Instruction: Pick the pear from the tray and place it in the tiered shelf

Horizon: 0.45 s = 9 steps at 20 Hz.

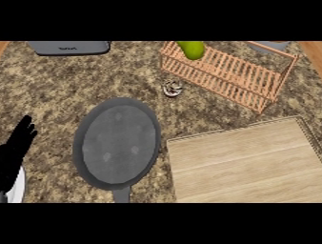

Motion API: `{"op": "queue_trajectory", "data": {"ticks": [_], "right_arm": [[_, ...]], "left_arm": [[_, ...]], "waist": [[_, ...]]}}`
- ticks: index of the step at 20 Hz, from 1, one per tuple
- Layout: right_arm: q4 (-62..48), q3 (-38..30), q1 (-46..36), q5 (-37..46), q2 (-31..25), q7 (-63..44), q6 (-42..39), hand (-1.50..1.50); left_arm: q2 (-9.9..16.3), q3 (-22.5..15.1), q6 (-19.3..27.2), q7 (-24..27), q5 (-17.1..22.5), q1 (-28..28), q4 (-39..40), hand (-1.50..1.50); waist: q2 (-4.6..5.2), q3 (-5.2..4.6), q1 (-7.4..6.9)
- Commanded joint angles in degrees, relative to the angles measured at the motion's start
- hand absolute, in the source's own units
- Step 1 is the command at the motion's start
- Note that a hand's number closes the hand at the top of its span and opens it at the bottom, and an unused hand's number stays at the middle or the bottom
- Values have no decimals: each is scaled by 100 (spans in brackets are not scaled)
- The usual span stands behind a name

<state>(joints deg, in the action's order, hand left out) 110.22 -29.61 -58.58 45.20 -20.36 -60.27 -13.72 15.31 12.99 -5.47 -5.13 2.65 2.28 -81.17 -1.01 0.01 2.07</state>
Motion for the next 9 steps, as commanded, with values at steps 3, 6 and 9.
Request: {"op": "queue_trajectory", "data": {"ticks": [3,6,9], "right_arm": [[884,-824,20,-944,-748,-1315,-1640,-150],[1245,-1264,361,-1624,-870,-1255,-2054,-150],[1283,-1791,491,-2196,-1306,-1176,-2324,-150]], "left_arm": [[6,46,46,-144,19,40,-106,0],[158,244,59,-113,41,56,79,0],[10,218,117,78,16,324,-46,0]], "waist": [[-62,1,159],[-103,3,337],[-161,4,413]]}}
